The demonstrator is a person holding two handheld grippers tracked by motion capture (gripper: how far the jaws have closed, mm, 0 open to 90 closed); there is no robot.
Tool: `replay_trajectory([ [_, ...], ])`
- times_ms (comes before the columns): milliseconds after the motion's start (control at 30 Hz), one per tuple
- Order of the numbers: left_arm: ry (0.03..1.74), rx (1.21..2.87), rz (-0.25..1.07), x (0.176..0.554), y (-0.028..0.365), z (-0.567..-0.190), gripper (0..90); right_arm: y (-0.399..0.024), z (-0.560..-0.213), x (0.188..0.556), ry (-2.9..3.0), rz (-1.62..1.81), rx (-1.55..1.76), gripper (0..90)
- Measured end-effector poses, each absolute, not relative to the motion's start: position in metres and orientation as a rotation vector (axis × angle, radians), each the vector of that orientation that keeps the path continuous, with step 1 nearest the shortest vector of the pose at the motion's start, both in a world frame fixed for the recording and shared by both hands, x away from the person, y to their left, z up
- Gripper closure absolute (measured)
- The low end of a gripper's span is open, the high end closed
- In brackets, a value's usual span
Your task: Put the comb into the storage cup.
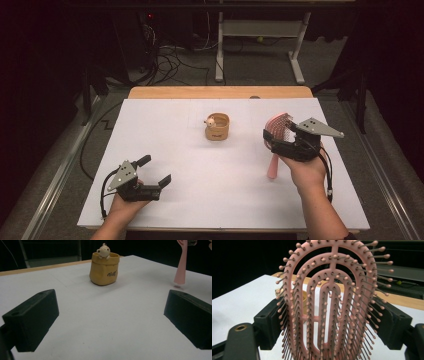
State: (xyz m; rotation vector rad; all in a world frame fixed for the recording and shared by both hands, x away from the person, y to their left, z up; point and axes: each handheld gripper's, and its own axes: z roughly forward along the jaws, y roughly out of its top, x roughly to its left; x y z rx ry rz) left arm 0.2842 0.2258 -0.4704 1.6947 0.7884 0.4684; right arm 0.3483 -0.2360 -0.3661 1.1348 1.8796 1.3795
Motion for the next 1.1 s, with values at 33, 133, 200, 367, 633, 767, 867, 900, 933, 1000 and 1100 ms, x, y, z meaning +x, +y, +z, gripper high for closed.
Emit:
replay_trajectory([
  [33, 0.788, 1.695, 0.468, 0.284, 0.226, -0.47, 0.3, -0.236, -0.366, 0.348, 1.877, 1.379, 1.136, 20.3],
  [133, 0.788, 1.693, 0.469, 0.284, 0.226, -0.47, 0.3, -0.236, -0.367, 0.348, 1.859, 1.382, 1.134, 20.3],
  [200, 0.789, 1.694, 0.468, 0.284, 0.226, -0.47, 0.3, -0.234, -0.367, 0.349, 1.843, 1.386, 1.131, 20.3],
  [367, 0.787, 1.696, 0.469, 0.284, 0.226, -0.471, 0.3, -0.232, -0.365, 0.35, 1.824, 1.398, 1.12, 20.3],
  [633, 0.787, 1.701, 0.48, 0.285, 0.226, -0.471, 0.3, -0.227, -0.362, 0.352, 1.796, 1.415, 1.113, 20.3],
  [767, 0.788, 1.689, 0.489, 0.284, 0.227, -0.47, 0.3, -0.225, -0.361, 0.355, 1.79, 1.416, 1.109, 20.3],
  [867, 0.787, 1.689, 0.484, 0.284, 0.227, -0.471, 0.3, -0.222, -0.361, 0.357, 1.789, 1.421, 1.106, 20.3],
  [900, 0.787, 1.689, 0.484, 0.284, 0.227, -0.471, 0.3, -0.222, -0.361, 0.357, 1.789, 1.421, 1.106, 20.3],
  [933, 0.785, 1.692, 0.482, 0.284, 0.227, -0.471, 0.3, -0.22, -0.36, 0.358, 1.791, 1.426, 1.105, 20.2],
  [1000, 0.782, 1.694, 0.482, 0.284, 0.226, -0.471, 0.3, -0.218, -0.36, 0.36, 1.795, 1.426, 1.103, 20.3],
  [1100, 0.779, 1.696, 0.483, 0.284, 0.226, -0.471, 0.3, -0.215, -0.36, 0.362, 1.798, 1.429, 1.102, 20.2],
])
